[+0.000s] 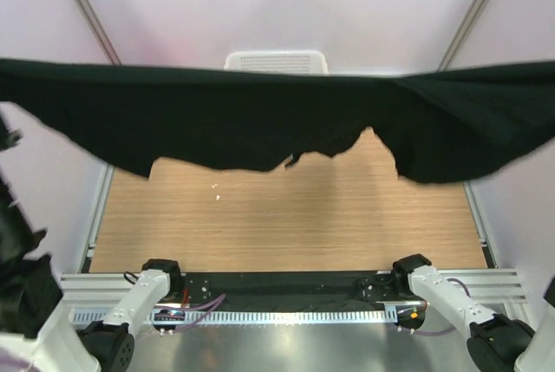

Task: Fold and stack the t-shirts
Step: Flatten the tshirt out

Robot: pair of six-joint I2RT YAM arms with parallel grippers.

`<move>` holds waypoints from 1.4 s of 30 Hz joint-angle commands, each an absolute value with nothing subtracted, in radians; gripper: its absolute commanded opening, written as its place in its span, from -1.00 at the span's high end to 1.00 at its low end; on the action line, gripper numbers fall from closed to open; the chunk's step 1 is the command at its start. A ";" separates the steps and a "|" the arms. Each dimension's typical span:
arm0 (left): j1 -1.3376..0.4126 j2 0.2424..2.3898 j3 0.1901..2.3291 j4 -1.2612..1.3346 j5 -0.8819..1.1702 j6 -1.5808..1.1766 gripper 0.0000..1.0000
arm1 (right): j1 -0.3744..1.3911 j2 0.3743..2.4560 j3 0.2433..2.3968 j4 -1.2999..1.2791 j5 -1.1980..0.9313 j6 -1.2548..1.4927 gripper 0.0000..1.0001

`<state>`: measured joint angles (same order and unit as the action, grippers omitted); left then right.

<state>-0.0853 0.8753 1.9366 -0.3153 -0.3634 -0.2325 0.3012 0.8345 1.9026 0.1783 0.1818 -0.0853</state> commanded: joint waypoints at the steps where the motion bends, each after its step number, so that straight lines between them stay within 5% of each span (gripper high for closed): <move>1: -0.094 0.841 2.049 -0.227 -0.477 -0.157 0.99 | 0.327 0.847 1.980 0.230 0.166 0.029 0.98; 11: -0.126 0.900 2.064 -0.273 -0.522 -0.143 0.99 | 0.351 0.882 2.005 0.218 0.258 -0.021 0.98; 27: -0.126 1.110 0.949 0.087 -0.494 -0.248 1.00 | 0.347 0.670 0.746 0.363 0.664 -0.153 0.98; 33: -0.126 1.373 0.939 0.186 -0.465 -0.319 0.99 | 0.224 0.819 0.546 0.471 0.698 -0.153 0.98; 42: -0.124 1.761 1.219 0.066 -0.417 -0.364 0.99 | 0.167 1.129 0.604 0.591 0.595 -0.143 0.98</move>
<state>-0.1287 1.7302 1.1210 0.0612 -0.4076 -0.3328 0.1699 1.0763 0.5343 0.4473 0.6106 -0.1516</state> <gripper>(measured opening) 0.008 0.032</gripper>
